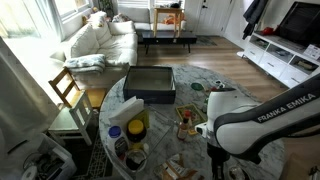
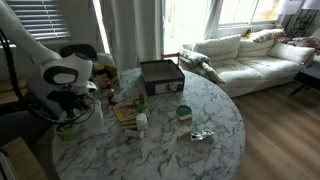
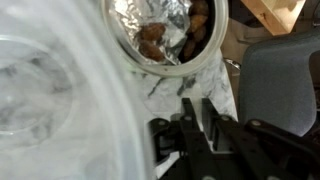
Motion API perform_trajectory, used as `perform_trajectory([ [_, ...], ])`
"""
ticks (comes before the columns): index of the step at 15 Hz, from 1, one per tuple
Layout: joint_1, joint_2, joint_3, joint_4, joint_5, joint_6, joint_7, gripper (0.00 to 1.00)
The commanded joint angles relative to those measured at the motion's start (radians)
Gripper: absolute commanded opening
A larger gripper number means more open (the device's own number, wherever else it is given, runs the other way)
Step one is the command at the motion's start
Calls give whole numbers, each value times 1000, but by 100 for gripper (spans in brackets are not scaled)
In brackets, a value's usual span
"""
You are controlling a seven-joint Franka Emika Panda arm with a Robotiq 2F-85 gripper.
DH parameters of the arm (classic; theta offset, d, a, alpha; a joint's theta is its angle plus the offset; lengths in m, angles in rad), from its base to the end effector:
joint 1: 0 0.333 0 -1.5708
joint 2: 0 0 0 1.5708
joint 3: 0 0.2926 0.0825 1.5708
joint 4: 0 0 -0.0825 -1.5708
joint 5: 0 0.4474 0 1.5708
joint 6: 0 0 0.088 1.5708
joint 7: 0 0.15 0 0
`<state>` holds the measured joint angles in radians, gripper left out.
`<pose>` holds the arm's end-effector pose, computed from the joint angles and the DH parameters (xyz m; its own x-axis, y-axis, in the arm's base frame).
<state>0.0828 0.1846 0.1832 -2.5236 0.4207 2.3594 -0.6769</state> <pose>0.4114 0.1383 0.0667 0.7984 0.5791 -0.1648 0.4854 -0.7810 -0.3929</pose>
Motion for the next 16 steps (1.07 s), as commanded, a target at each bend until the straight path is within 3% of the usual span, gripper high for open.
perform_trajectory([
  [1, -20, -35, 9, 21, -1, -96, -30, 4],
  [16, -15, -250, -82, 207, -61, -705, 5, 4],
])
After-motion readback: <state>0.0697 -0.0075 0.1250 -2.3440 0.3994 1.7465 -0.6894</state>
